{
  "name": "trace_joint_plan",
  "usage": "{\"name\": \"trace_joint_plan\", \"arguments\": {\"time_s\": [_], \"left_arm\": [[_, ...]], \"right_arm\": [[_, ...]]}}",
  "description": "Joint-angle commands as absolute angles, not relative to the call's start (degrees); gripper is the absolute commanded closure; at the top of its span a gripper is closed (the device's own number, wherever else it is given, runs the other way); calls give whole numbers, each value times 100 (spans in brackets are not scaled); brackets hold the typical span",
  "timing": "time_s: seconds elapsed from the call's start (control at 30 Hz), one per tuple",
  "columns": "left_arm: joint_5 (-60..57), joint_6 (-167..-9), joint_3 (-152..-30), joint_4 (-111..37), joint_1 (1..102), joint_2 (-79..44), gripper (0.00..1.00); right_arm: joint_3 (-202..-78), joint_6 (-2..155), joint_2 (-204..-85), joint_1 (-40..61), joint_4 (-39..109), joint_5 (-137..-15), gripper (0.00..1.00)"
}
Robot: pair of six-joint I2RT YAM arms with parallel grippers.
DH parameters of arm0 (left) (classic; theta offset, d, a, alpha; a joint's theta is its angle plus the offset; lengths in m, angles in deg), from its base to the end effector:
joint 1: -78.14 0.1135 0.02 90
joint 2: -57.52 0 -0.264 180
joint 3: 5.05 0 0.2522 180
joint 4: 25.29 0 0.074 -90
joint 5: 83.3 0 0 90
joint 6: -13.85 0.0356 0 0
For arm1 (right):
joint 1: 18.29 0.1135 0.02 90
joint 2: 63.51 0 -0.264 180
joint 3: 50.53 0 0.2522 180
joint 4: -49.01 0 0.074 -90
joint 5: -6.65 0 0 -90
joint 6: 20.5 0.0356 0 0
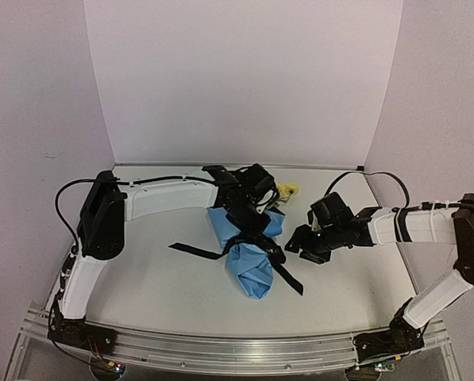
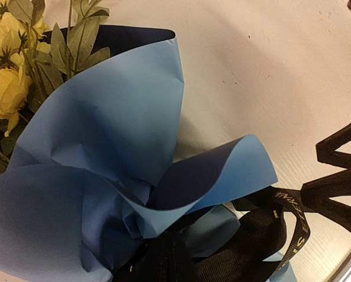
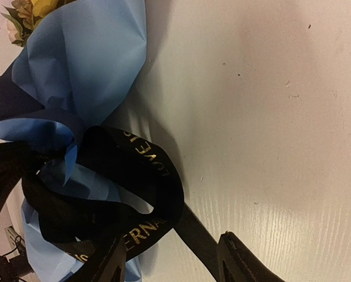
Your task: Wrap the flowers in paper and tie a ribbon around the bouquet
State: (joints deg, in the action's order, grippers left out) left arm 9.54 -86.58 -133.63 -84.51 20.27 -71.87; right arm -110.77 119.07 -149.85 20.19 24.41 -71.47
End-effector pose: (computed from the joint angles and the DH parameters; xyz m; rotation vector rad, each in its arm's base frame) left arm 0.2645 -0.4178 0.2191 1.0541 2.4429 -0.3452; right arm 0.2292 0.1915 0.1818 0.1585 2.6545 0.8583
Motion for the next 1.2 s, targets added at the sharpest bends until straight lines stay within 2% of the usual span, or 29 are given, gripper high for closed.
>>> {"name": "trace_joint_plan", "arguments": {"time_s": [0.0,0.47,0.77,1.17], "left_arm": [[1126,-8711,-13257,-8083,2085,-6672,100],[1164,-8713,-13092,-8007,2126,-6540,100],[1162,-8703,-12976,-7941,2149,-6439,100],[1155,-8687,-12768,-7851,2193,-6284,100]], "right_arm": [[-11078,11903,-15135,1995,2622,-7079,45],[-10911,12021,-15094,1993,2901,-7250,45],[-10709,12842,-15394,1994,3792,-6709,50],[-10453,13975,-15437,1909,4226,-6721,50]]}}
